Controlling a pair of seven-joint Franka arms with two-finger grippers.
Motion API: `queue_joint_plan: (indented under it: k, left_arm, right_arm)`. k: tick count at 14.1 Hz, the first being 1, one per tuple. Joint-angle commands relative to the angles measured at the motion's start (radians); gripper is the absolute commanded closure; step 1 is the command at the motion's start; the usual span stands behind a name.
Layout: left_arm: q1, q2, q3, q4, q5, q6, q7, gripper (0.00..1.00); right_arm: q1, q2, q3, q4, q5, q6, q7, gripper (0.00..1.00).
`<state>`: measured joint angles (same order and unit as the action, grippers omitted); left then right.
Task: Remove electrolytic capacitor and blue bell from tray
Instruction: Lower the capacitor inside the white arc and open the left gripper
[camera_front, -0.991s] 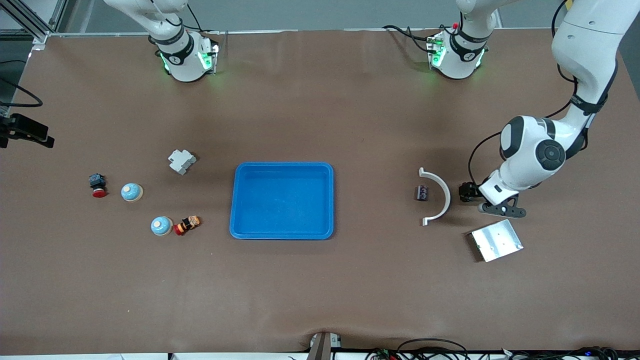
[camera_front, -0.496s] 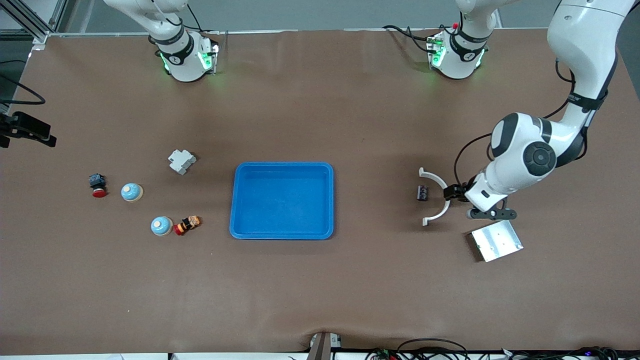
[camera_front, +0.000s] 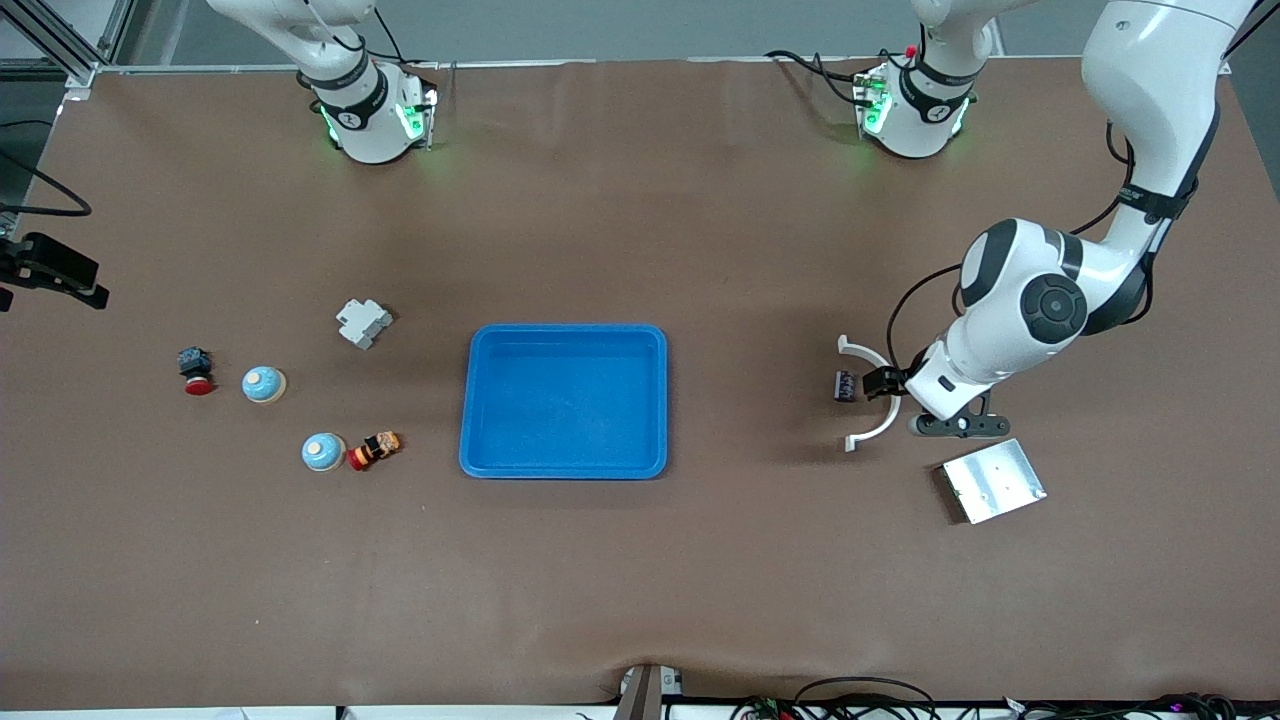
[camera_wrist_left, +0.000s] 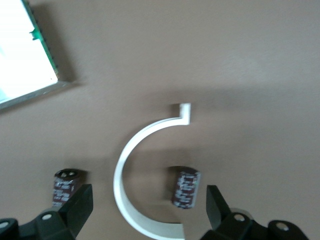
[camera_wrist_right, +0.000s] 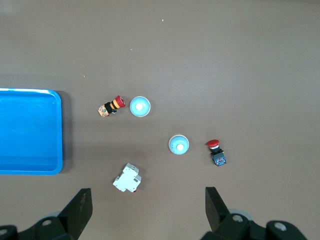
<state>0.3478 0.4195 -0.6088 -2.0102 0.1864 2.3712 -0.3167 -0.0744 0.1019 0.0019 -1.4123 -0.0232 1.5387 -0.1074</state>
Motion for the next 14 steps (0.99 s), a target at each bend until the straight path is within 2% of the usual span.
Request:
queue_joint_plan:
  k: [1, 10, 14]
  left_arm:
    - [-0.006, -0.008, -0.014, 0.027, 0.007, -0.015, -0.019, 0.0]
    - [-0.024, -0.018, -0.031, 0.05, 0.018, -0.012, -0.019, 0.0]
    - [-0.013, -0.068, -0.048, 0.06, 0.016, -0.02, -0.018, 0.0]
  right_arm:
    - [0.007, -0.021, -0.003, -0.013, 0.0, 0.003, 0.006, 0.0]
    - [0.008, -0.021, -0.002, -0.013, 0.0, 0.0, 0.006, 0.0]
    - [0.004, -0.021, -0.003, -0.016, 0.009, -0.008, 0.008, 0.0]
